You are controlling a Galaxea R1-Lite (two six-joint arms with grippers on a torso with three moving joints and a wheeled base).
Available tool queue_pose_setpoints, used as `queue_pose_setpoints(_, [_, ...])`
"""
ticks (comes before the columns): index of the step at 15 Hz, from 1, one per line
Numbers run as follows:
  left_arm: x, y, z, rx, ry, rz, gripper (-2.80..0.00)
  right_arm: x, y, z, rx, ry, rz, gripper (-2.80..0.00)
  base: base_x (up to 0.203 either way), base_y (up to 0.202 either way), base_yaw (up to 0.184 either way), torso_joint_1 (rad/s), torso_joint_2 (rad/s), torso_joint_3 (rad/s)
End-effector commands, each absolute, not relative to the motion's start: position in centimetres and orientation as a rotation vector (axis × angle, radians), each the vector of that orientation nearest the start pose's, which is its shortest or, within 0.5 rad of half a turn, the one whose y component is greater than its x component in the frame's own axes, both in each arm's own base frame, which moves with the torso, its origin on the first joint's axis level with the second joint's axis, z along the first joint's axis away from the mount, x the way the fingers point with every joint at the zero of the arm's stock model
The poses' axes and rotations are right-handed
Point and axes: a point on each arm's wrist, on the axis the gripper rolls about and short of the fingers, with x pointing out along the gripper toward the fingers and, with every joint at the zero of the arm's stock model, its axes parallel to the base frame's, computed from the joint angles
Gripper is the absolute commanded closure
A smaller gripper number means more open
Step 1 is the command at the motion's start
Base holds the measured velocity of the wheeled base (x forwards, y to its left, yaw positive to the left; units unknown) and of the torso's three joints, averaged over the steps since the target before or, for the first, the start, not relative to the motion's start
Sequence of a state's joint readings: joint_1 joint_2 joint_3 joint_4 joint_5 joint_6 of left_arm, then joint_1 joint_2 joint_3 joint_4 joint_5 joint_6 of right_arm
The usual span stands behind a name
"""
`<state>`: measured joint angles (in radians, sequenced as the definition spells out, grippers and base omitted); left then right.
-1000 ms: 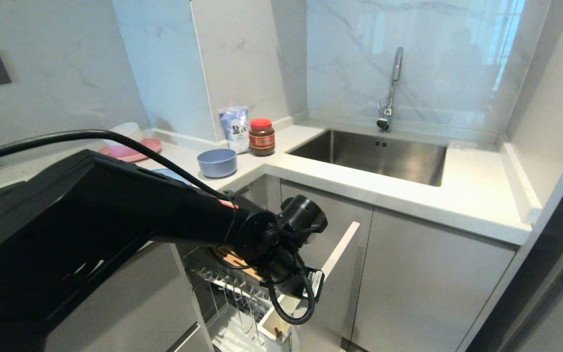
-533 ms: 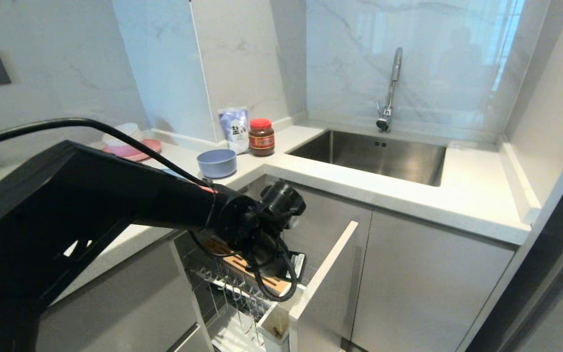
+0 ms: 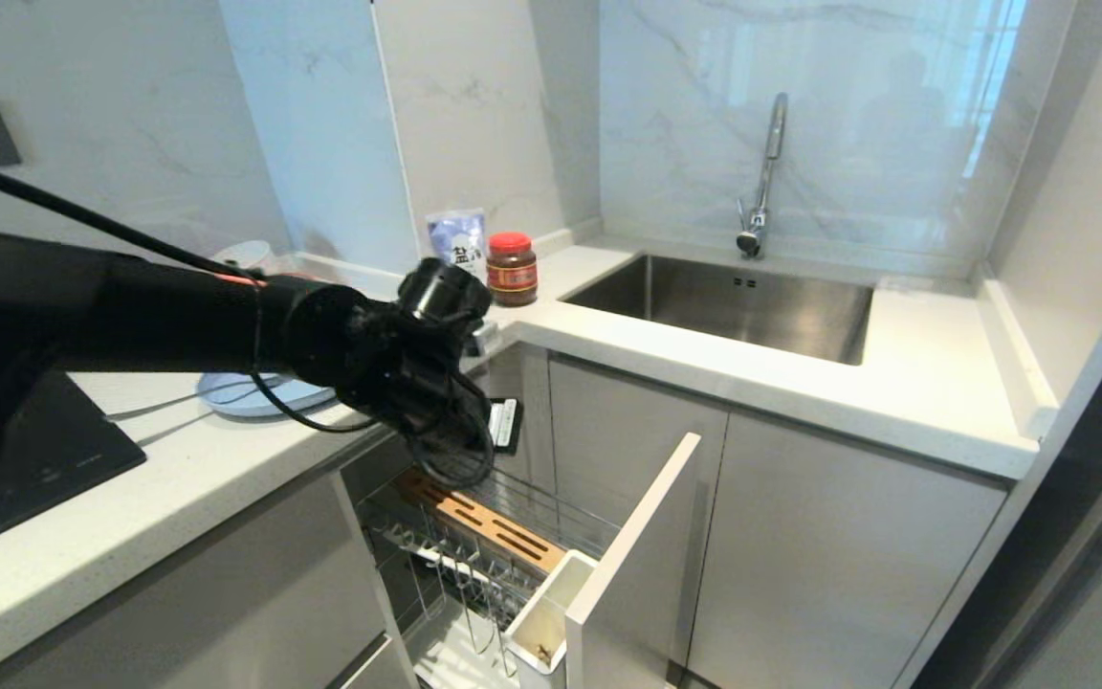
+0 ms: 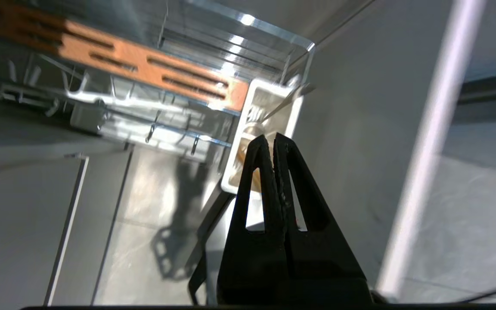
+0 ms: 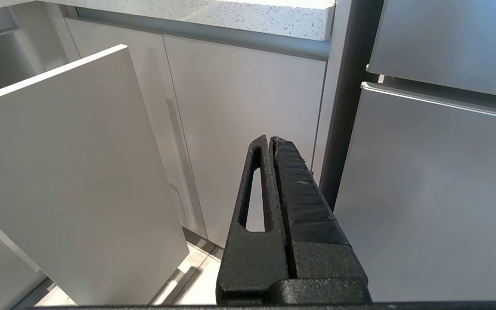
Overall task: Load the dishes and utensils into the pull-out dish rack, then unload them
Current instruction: Open the cupboard, then pick up the bowl and place it in the cupboard
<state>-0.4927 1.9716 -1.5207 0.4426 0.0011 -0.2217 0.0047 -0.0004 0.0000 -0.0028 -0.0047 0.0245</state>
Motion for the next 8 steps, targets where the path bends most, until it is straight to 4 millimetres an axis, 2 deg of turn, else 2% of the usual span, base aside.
queue_pose_setpoints(1, [30.5,-14.2,25.0,-0.072,0.789,-0.4,0.0,-2.3,0.0,7.5,0.025,-0.006,0.001,0.0,0.0,0.0,0.0,0.0,0.0,0.0])
queue_pose_setpoints(3, [27.8,-12.0,28.9,-0.114,0.707,-0.434,0.0,-2.3,0.0,7.5,0.025,-0.006,0.0,0.0,0.0,0.0,0.0,0.0,0.0,0.0])
queue_pose_setpoints(5, [25.0,-10.4,31.8,-0.137,0.622,-0.449,0.0,-2.3,0.0,7.5,0.025,-0.005,0.0,0.0,0.0,0.0,0.0,0.0,0.0,0.0])
queue_pose_setpoints(8, [19.0,-7.6,36.1,-0.164,0.456,-0.467,0.0,-2.3,0.0,7.5,0.025,-0.006,0.001,0.0,0.0,0.0,0.0,0.0,0.0,0.0])
